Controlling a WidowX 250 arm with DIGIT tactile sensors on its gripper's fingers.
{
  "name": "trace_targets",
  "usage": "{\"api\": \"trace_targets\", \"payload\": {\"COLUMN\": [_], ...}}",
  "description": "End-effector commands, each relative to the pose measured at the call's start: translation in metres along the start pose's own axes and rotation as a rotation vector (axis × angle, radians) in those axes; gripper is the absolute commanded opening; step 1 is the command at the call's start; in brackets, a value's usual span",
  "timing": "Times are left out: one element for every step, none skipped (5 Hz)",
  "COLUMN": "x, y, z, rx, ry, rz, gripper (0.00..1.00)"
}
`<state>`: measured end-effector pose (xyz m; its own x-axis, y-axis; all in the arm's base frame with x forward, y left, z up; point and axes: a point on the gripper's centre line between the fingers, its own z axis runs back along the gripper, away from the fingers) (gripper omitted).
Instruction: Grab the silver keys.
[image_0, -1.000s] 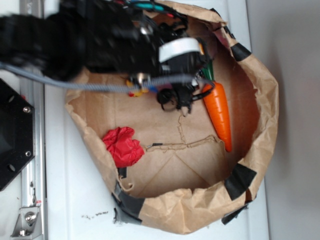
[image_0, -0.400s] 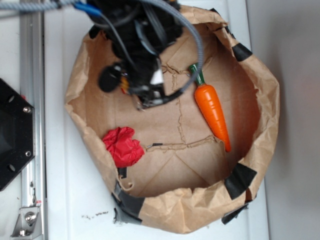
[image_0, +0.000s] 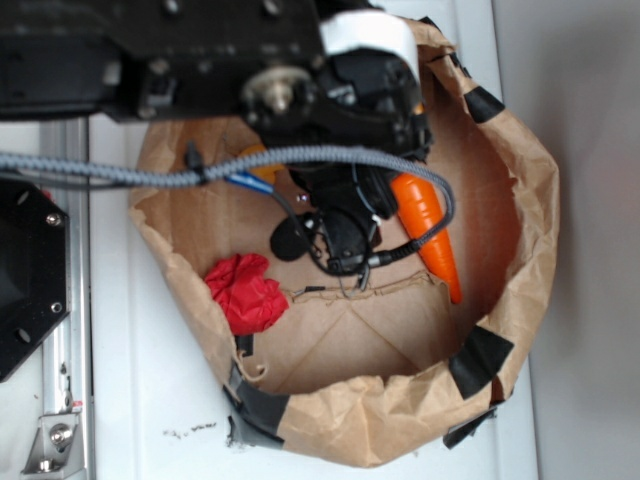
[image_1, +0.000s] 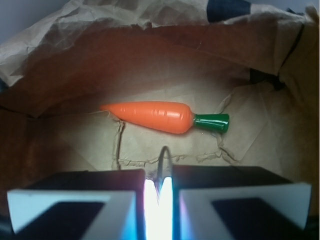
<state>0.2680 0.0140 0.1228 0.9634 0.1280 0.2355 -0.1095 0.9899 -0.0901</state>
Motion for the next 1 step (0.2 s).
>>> {"api": "trace_targets", "payload": {"x": [0.0097], "y": [-0.0042], "z": [-0.0016], "rx": [-0.001], "ry": [-0.049], "rz": [-0.012], "gripper": [0.0]}}
